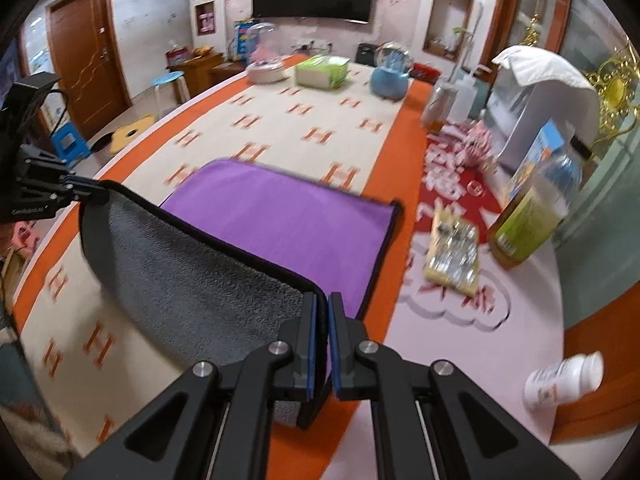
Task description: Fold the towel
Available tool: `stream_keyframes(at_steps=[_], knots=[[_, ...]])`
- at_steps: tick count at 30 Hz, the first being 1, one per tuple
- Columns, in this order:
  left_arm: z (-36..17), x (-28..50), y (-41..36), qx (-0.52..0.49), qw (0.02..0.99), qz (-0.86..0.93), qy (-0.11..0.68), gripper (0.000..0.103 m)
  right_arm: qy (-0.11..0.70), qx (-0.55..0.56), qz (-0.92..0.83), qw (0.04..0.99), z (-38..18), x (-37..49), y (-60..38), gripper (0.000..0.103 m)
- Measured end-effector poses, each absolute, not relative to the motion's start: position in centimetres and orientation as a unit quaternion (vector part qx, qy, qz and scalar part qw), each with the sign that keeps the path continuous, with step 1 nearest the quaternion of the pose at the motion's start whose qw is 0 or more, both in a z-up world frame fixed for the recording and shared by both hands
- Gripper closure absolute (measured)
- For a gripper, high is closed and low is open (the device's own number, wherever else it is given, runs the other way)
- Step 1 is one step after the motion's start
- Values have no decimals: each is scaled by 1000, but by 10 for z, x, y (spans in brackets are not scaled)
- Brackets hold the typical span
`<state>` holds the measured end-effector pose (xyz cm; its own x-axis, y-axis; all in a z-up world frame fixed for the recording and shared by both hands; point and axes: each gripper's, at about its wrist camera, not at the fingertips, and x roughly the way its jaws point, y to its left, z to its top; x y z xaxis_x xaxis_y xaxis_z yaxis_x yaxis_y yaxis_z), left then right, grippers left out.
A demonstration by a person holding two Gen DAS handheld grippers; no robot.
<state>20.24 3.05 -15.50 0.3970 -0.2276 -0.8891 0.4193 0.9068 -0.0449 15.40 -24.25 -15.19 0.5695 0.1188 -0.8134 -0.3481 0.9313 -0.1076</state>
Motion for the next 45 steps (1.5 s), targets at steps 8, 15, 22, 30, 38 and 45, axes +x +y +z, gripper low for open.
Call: stream_keyframes(at_steps=[8, 15, 22, 30, 38, 45], knots=[[-158, 266, 20, 99, 848, -148, 499, 99, 434, -141, 84, 886, -158, 218, -234, 98], [-174, 311, 11, 98, 853, -116, 498, 99, 442, -143, 59, 884, -174, 262, -234, 98], [-199, 337, 5, 100, 846, -99, 514, 98, 460, -151, 47, 874, -195, 287, -230, 97], [-218, 352, 9, 94, 843, -68, 525, 67, 490, -128, 19, 862, -213, 302, -239, 82], [-211, 347, 15, 81, 851, -45, 517, 27, 488, -97, 14, 867, -204, 289, -241, 67], [-194, 329, 13, 65, 857, -51, 509, 20, 478, -86, 29, 874, -186, 269, -226, 67]])
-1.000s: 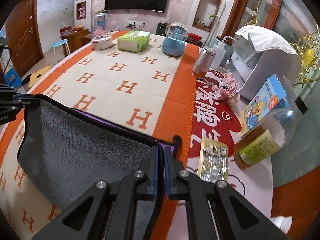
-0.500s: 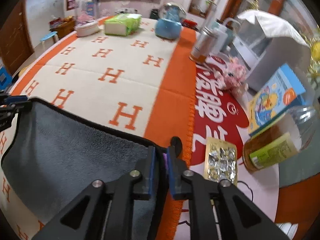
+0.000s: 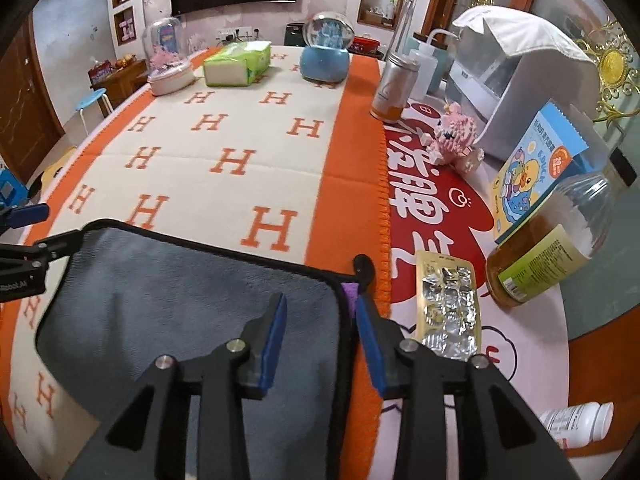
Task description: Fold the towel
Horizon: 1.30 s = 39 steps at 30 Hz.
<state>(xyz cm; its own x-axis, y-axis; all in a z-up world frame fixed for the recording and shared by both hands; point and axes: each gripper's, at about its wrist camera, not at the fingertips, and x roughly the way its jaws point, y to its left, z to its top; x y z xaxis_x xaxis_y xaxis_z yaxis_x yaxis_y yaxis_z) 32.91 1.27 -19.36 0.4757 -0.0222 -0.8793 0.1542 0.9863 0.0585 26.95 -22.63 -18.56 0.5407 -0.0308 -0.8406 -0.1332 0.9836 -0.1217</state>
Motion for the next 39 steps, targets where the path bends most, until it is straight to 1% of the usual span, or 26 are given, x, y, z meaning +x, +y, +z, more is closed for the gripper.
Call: stream_keyframes(at_steps=[4, 7, 9, 11, 13, 22, 31, 39], knots=[[-180, 314, 7, 62, 861, -58, 502, 13, 473, -74, 38, 877, -173, 257, -218, 67], [-169, 300, 4, 53, 864, -64, 497, 12, 473, -67, 43, 877, -166, 248, -214, 66], [-162, 292, 3, 44, 865, -68, 496, 10, 475, -57, 48, 877, -161, 239, -211, 64], [-154, 280, 3, 31, 866, -73, 494, 6, 473, -50, 50, 878, -156, 230, -209, 58], [-147, 269, 3, 26, 867, -74, 492, 3, 470, -46, 50, 880, -151, 220, -207, 57], [-116, 211, 6, -6, 869, -78, 489, 1, 464, -28, 47, 884, -120, 171, -198, 55], [-85, 148, 19, -32, 875, -62, 480, 1, 467, 14, 47, 883, -96, 120, -193, 55], [-58, 106, 27, -23, 883, -45, 466, 1, 464, 20, 46, 885, -77, 85, -190, 55]])
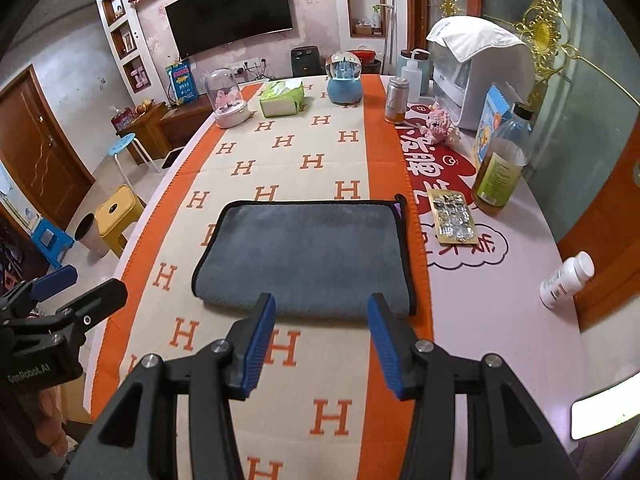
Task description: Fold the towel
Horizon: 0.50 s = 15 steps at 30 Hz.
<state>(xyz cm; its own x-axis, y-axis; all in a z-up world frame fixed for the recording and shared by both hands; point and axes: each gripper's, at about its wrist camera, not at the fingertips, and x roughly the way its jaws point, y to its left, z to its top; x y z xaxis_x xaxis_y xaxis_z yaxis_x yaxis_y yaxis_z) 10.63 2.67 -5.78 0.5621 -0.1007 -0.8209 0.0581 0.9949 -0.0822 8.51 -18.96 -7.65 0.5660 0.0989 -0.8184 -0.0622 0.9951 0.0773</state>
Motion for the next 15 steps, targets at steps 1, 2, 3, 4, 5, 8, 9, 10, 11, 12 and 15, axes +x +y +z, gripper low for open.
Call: stream_keyframes(at_steps=[1, 2, 3, 4, 5, 8, 9, 10, 11, 12, 15], knots=[[-55, 102, 27, -22, 884, -45, 465, 1, 462, 19, 44, 885, -74, 81, -190, 55], [-53, 98, 27, -22, 884, -46, 465, 1, 460, 19, 43, 886, -71, 77, -189, 55], [-49, 94, 27, -23, 884, -47, 465, 1, 459, 20, 43, 887, -69, 73, -189, 55], [-47, 90, 27, -22, 884, -47, 465, 1, 458, 22, 44, 888, -66, 70, -189, 55], [-44, 86, 26, -19, 884, -47, 464, 1, 456, 25, 46, 888, -62, 65, -189, 55], [-35, 74, 23, -14, 886, -48, 461, 1, 453, 31, 49, 889, -55, 54, -187, 55], [-33, 70, 22, -14, 886, -49, 460, 1, 452, 32, 51, 890, -53, 50, -187, 55], [-29, 66, 21, -14, 887, -49, 458, 1, 452, 32, 51, 890, -51, 47, -186, 55], [-27, 62, 20, -13, 888, -50, 456, 1, 451, 31, 52, 890, -50, 43, -185, 55], [-25, 60, 19, -12, 889, -50, 455, 1, 451, 31, 53, 891, -49, 40, -184, 55], [-18, 49, 17, -11, 892, -50, 449, 1, 449, 35, 56, 891, -45, 31, -183, 51]])
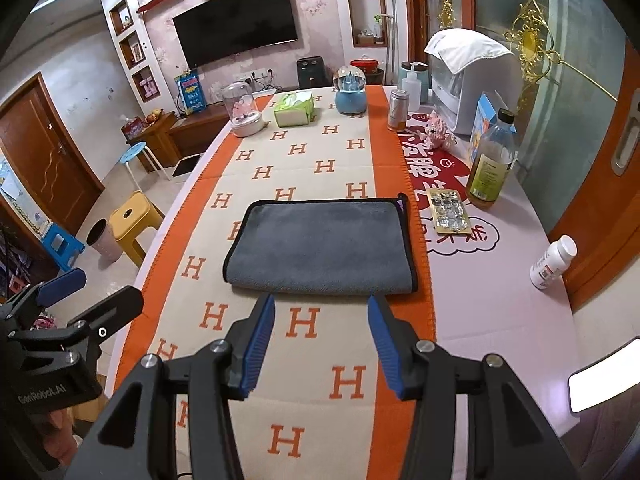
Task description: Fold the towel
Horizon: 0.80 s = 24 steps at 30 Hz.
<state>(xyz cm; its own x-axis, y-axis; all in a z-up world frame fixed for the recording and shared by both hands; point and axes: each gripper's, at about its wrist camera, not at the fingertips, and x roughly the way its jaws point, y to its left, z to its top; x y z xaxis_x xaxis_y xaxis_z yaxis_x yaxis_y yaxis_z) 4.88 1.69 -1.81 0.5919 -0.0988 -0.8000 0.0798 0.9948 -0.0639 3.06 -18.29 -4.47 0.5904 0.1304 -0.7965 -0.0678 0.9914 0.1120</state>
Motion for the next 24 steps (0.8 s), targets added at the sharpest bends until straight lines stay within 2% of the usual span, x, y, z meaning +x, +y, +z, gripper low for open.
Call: stream_keyframes(at_steps=[3, 24], knots=[[-15, 41, 15, -6, 894, -46, 445, 1, 442, 40, 52, 895, -39, 22, -182, 47], [-13, 10, 9, -2, 893, -15, 449, 1, 428, 15, 30, 903, -26, -10, -172, 46]])
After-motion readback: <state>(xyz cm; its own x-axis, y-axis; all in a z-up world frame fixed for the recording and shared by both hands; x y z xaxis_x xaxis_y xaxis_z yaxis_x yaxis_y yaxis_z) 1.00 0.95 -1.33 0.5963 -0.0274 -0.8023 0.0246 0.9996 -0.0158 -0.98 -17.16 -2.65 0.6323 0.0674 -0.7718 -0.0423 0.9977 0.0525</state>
